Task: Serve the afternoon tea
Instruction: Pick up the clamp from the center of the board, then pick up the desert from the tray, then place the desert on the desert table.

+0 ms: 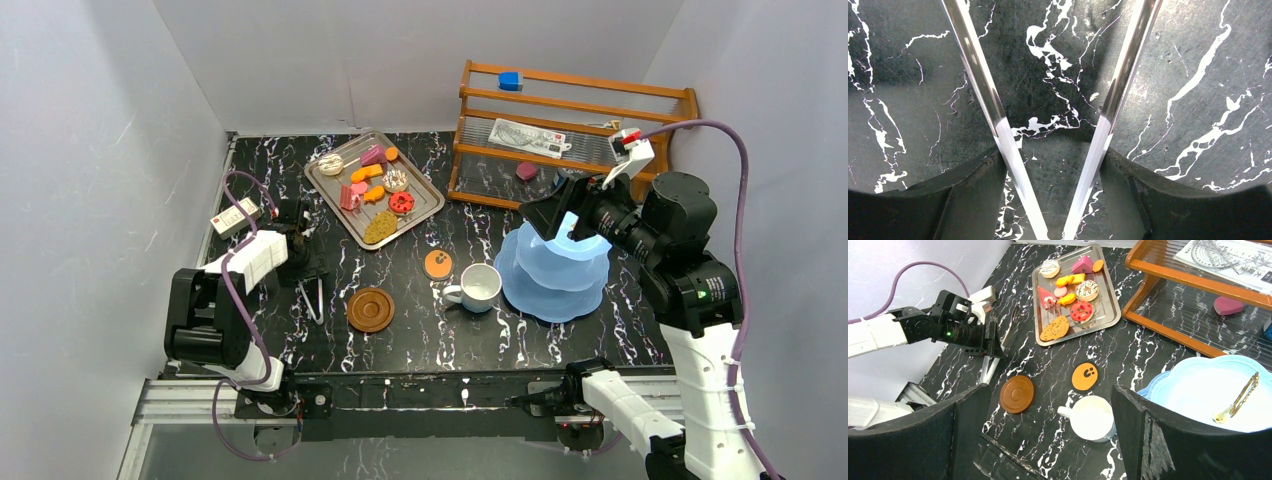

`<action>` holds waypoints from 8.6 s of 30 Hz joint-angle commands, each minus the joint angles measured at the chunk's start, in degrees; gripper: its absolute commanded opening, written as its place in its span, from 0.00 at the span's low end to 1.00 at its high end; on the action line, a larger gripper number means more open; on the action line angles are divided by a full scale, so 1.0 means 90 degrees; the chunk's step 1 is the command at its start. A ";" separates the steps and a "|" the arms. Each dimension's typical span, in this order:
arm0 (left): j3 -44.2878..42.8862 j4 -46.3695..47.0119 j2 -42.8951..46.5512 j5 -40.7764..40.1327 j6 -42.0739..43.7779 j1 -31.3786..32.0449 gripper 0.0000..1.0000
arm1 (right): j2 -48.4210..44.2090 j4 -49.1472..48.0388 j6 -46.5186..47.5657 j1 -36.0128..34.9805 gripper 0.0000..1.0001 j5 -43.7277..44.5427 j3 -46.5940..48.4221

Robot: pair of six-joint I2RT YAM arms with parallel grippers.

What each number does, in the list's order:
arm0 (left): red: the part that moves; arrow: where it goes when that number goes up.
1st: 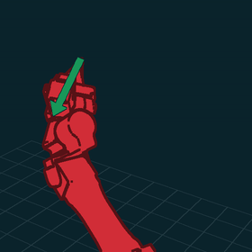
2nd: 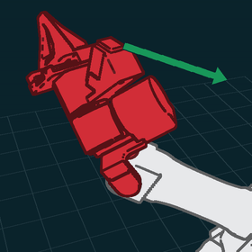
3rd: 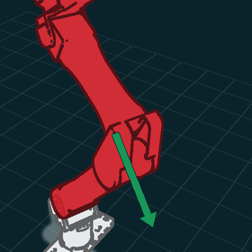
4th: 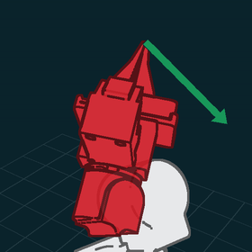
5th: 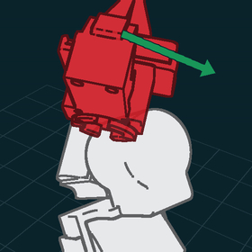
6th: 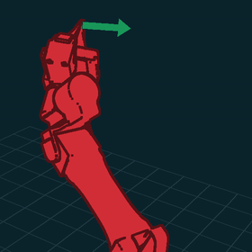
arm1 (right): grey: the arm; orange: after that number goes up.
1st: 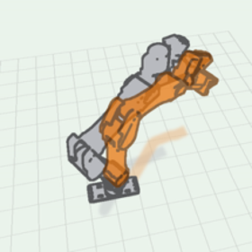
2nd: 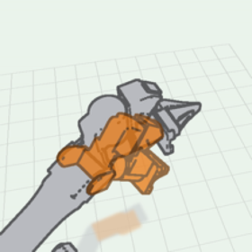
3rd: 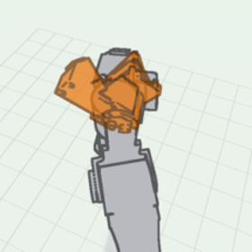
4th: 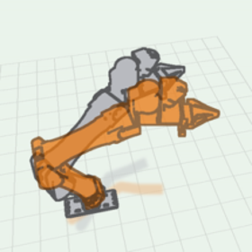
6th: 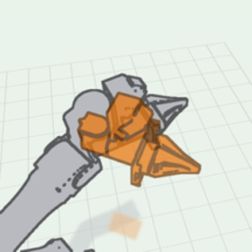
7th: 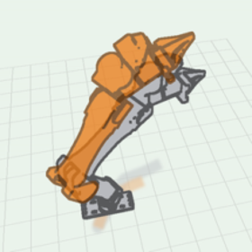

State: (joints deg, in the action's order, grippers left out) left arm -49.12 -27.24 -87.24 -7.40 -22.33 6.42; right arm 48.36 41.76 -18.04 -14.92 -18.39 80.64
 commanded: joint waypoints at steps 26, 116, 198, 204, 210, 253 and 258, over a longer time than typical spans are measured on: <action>0.0116 -0.0071 -0.0194 0.0073 -0.0267 0.0085 0.60 | -0.0155 -0.0285 -0.0240 0.0002 0.99 -0.0166 0.0157; -0.2509 0.0173 -0.0004 0.1282 0.1392 0.0244 0.49 | 0.0257 0.0761 0.0048 -0.0001 0.99 -0.0022 0.1733; -0.3176 -0.0541 0.0600 0.1401 0.0911 0.0466 0.19 | -0.0344 0.0465 0.0035 -0.0003 0.99 0.0113 0.0956; -0.3342 -0.0665 0.1048 0.1917 0.0593 0.0511 0.19 | -0.0364 0.0444 -0.0006 0.0000 0.99 0.0085 0.0916; -0.3606 -0.0668 0.1418 0.2868 -0.0089 0.0575 0.19 | -0.0399 0.0496 -0.0033 0.0000 0.99 0.0112 0.0967; -0.5024 0.2257 -0.0556 0.3908 -0.2974 0.4472 0.16 | -0.0362 0.0780 0.0090 0.0003 0.99 0.0333 0.1731; -0.5128 0.2509 -0.0873 0.3898 -0.3055 0.4664 0.16 | -0.0369 0.0808 0.0090 0.0007 0.99 0.0335 0.1777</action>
State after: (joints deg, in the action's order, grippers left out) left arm -91.85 -10.33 -94.59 27.59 -49.08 47.09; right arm 45.71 51.70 -16.82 -14.92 -14.96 94.45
